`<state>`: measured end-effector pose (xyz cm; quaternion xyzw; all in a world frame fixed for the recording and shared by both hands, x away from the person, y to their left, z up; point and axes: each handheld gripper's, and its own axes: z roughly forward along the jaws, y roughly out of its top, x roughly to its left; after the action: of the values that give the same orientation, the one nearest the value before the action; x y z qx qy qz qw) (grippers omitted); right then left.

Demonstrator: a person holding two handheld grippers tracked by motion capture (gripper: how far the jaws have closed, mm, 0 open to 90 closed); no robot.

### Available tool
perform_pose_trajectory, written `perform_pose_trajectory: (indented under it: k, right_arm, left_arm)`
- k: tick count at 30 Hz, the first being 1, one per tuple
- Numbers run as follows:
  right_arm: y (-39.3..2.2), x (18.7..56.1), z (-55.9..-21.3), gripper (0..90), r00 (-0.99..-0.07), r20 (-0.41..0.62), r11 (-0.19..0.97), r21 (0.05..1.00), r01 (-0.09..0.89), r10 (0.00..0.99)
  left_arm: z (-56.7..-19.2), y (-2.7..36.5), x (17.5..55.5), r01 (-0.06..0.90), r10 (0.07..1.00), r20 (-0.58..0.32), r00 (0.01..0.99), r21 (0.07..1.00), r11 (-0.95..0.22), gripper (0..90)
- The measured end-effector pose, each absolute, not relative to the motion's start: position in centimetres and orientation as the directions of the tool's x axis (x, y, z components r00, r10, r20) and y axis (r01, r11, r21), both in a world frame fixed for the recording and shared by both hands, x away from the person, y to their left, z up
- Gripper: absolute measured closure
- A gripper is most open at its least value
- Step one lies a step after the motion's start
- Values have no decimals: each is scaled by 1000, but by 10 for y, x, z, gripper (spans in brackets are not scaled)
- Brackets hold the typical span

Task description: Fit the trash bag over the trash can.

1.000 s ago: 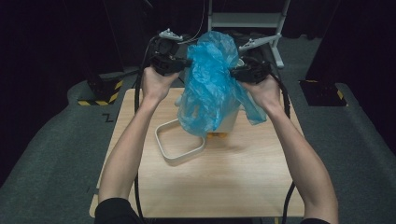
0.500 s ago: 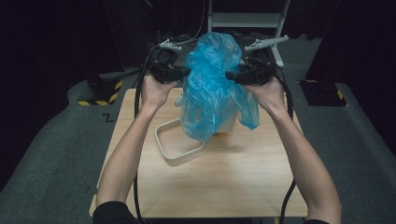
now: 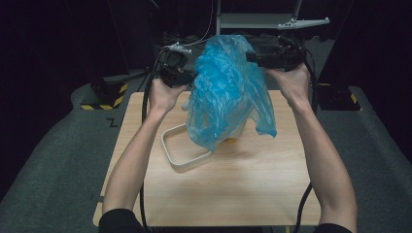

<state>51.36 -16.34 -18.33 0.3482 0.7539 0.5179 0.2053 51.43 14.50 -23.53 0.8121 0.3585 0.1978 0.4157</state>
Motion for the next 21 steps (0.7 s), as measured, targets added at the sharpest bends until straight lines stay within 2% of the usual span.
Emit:
perform_pose_trajectory:
  k: [1, 3, 4, 6, 8, 11, 14, 17, 19, 21]
  right_arm:
    - [-161, 517, -183, 442, -672, 52, 221, 923, 315, 739]
    - [-156, 525, -186, 600, -676, 49, 235, 917, 322, 735]
    - [-152, 530, -191, 721, -681, 41, 262, 905, 336, 731]
    - [-148, 532, -197, 835, -691, 32, 299, 887, 352, 722]
    - [-146, 531, -206, 894, -700, 3, 347, 867, 358, 714]
    - [-145, 527, -217, 900, -712, -31, 420, 825, 379, 701]
    - [-144, 523, -225, 900, -725, -41, 461, 796, 392, 688]
    - [-138, 520, -232, 900, -745, -50, 500, 770, 396, 666]
    - [-135, 518, -235, 879, -752, -47, 516, 756, 403, 657]
    - [-138, 518, -233, 771, -750, -37, 497, 771, 399, 661]
  left_arm:
    - [-235, 145, 514, 416, 745, 26, 667, 817, -400, 848]
    - [-234, 145, 513, 410, 740, 28, 672, 818, -403, 847]
    - [-234, 145, 512, 405, 737, 27, 675, 821, -402, 843]
    - [-231, 147, 509, 390, 734, 19, 679, 837, -383, 815]
    - [-228, 150, 507, 375, 734, 2, 680, 858, -350, 737]
    - [-223, 153, 503, 340, 744, -12, 669, 894, -292, 608]
    - [-221, 152, 503, 325, 746, -15, 666, 906, -271, 567]
    - [-223, 147, 507, 334, 745, -12, 667, 898, -285, 593]
    - [-226, 143, 511, 343, 736, -18, 676, 893, -293, 645]
    - [-229, 138, 513, 347, 726, -13, 688, 884, -312, 713]
